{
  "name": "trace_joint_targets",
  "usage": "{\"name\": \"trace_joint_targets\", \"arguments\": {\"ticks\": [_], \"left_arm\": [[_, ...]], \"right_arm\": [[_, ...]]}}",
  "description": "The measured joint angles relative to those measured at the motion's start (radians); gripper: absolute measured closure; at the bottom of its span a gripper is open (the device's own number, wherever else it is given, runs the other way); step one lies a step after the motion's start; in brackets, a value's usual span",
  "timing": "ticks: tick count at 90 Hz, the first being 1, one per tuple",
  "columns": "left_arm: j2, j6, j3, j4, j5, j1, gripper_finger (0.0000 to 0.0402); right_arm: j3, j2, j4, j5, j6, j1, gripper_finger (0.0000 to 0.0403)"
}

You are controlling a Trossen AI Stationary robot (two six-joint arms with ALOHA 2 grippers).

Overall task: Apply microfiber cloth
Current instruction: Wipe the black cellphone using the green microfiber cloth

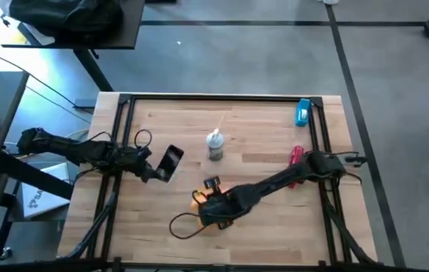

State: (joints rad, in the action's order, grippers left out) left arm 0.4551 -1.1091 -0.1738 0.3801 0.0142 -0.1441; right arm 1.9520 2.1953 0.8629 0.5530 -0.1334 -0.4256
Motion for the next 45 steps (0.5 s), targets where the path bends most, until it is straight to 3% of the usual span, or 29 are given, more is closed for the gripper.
{"name": "trace_joint_targets", "arguments": {"ticks": [10, 26, 45], "left_arm": [[0.043, -0.002, 0.0, -0.095, 0.008, -0.006, 0.0384], [0.129, -0.041, 0.0, -0.198, 0.006, -0.069, 0.0383], [0.234, -0.046, 0.001, -0.452, -0.055, -0.157, 0.0384]], "right_arm": [[-0.007, 0.01, -0.06, 0.2, -0.089, 0.0, 0.0403], [-0.003, 0.071, -0.185, 0.393, -0.169, 0.039, 0.0403], [-0.002, 0.161, -0.537, 0.441, -0.284, 0.099, 0.0403]]}}
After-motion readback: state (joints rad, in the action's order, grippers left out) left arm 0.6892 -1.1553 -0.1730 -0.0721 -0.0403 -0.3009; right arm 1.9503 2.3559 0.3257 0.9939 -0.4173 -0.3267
